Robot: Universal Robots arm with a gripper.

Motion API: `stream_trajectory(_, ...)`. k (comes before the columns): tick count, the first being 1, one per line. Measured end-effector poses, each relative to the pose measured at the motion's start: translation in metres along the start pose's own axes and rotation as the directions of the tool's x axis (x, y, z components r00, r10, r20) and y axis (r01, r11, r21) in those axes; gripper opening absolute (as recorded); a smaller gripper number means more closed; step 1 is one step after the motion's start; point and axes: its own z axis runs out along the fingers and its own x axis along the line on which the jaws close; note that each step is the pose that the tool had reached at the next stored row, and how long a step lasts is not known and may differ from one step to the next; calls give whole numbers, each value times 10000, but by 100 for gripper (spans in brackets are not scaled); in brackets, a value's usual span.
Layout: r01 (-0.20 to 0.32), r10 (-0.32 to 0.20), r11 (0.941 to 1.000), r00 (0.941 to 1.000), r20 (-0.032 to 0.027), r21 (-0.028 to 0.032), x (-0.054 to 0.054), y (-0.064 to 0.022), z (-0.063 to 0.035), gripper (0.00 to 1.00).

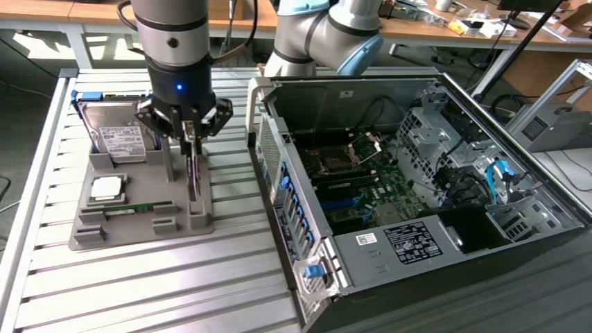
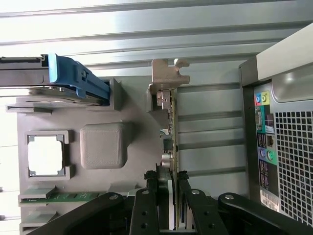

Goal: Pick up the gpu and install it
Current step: 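Pick up the gpu and move the gpu toward the slot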

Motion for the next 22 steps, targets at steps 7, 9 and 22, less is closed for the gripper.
stream_trajectory(7,0,0,10000,10000,0,0,-1,2,-45,27)
stream_trajectory(9,0,0,10000,10000,0,0,-2,3,-57,27)
stream_trajectory(22,0,0,10000,10000,0,1,-3,6,-137,27)
